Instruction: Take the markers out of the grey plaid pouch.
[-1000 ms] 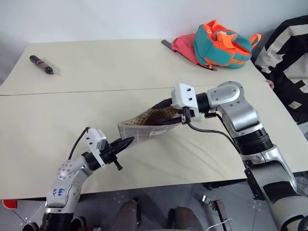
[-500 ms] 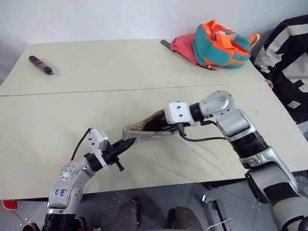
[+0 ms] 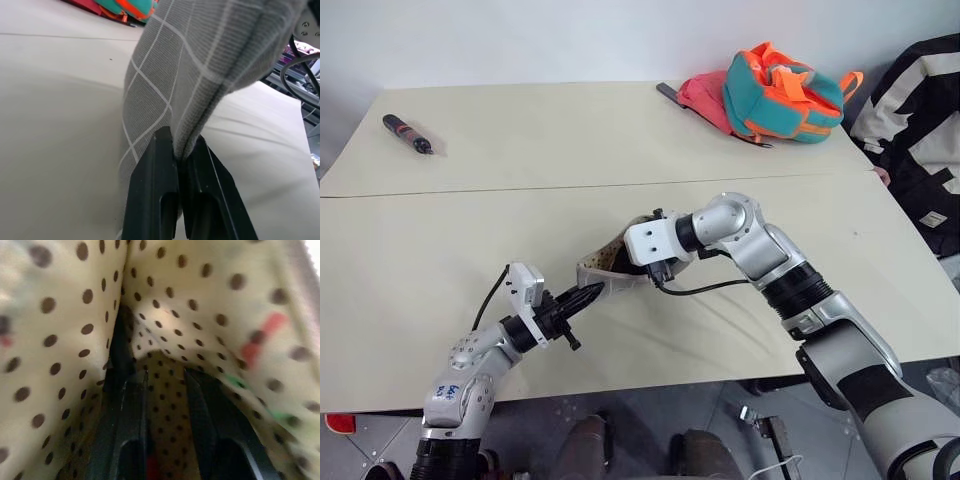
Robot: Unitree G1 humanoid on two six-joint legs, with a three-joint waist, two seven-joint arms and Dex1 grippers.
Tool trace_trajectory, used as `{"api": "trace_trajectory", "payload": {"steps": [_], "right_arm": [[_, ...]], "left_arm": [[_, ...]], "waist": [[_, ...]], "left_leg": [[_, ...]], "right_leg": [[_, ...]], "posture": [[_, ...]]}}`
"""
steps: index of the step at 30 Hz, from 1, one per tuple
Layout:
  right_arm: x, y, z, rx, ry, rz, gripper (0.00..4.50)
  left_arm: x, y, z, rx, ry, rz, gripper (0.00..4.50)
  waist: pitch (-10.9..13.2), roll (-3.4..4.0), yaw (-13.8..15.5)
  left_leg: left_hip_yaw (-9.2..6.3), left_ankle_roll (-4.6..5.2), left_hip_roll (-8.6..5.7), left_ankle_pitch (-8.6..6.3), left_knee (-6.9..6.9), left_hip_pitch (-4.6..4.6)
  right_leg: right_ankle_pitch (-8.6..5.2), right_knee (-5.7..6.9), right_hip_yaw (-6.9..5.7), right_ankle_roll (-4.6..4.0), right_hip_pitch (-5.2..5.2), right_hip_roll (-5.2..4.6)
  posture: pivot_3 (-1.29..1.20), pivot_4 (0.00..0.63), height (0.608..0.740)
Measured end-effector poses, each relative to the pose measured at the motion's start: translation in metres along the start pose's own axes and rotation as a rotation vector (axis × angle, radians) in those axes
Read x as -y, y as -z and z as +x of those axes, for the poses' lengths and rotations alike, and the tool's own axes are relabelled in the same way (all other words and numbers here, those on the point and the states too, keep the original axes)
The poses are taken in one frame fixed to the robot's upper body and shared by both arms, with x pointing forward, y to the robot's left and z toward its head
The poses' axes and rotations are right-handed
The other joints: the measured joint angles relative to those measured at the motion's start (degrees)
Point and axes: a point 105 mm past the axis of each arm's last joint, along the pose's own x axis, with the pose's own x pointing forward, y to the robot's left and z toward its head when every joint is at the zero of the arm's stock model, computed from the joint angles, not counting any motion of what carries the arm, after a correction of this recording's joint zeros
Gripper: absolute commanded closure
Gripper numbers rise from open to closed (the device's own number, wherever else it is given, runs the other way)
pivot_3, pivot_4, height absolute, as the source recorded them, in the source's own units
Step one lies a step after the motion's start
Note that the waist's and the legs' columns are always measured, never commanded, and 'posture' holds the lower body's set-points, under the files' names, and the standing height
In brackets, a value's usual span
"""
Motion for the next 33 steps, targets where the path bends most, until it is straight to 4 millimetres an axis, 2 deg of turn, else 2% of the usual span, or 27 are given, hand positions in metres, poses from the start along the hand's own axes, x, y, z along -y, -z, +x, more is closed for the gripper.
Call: {"api": "trace_trajectory", "payload": {"steps": [12, 22, 27, 30, 32, 33], "right_arm": [[-0.001, 0.007, 0.008, -0.029, 0.015, -0.03, 3.32], [-0.001, 0.007, 0.028, -0.055, 0.04, -0.096, 3.32], [-0.002, 0.008, 0.028, -0.065, 0.028, -0.082, 3.32], [-0.004, 0.01, 0.028, -0.073, 0.013, -0.066, 3.86], [-0.008, 0.013, 0.028, -0.08, -0.004, -0.046, 4.47], [-0.01, 0.014, 0.027, -0.082, -0.012, -0.044, 4.47]], "left_arm": [[0.003, 0.002, 0.003, -0.002, 0.003, -0.02, 4.5], [0.001, 0.001, 0.003, -0.003, -0.018, -0.02, 4.5], [0.001, 0.0, 0.003, -0.004, -0.021, -0.018, 4.5], [0.002, 0.001, 0.004, -0.005, -0.018, -0.018, 4.5], [0.004, 0.0, 0.005, -0.006, -0.01, -0.016, 4.5], [0.005, 0.0, 0.006, -0.006, -0.006, -0.014, 4.5]], "waist": [[0.0, -0.01, -0.1], [-0.1, -0.03, -0.7], [-0.1, -0.04, -1.0], [-0.1, -0.05, -1.0], [-0.1, -0.05, -1.0], [-0.1, -0.05, -0.9]], "left_leg": [[0.01, 0.0, 0.01, 0.0, 0.0, 0.03], [0.01, -0.02, 0.02, 0.0, -0.02, 0.15], [-0.01, -0.02, 0.01, 0.0, -0.03, 0.16], [-0.04, -0.02, 0.0, -0.01, -0.04, 0.22], [-0.05, -0.02, -0.02, -0.02, -0.04, 0.22], [-0.05, -0.02, -0.02, -0.01, -0.04, 0.22]], "right_leg": [[0.0, 0.0, 0.02, 0.0, 0.02, 0.0], [0.0, 0.04, 0.04, 0.0, 0.1, 0.02], [0.0, 0.04, 0.03, 0.0, 0.13, 0.01], [0.0, 0.0, 0.01, 0.0, 0.22, 0.0], [0.0, -0.01, 0.01, 0.0, 0.22, -0.01], [0.0, -0.01, 0.01, 0.0, 0.22, -0.01]], "posture": [[0.0, 0.15, 0.74], [0.0, 0.15, 0.74], [0.0, 0.15, 0.74], [0.0, 0.15, 0.74], [0.0, 0.15, 0.74], [0.0, 0.15, 0.74]]}}
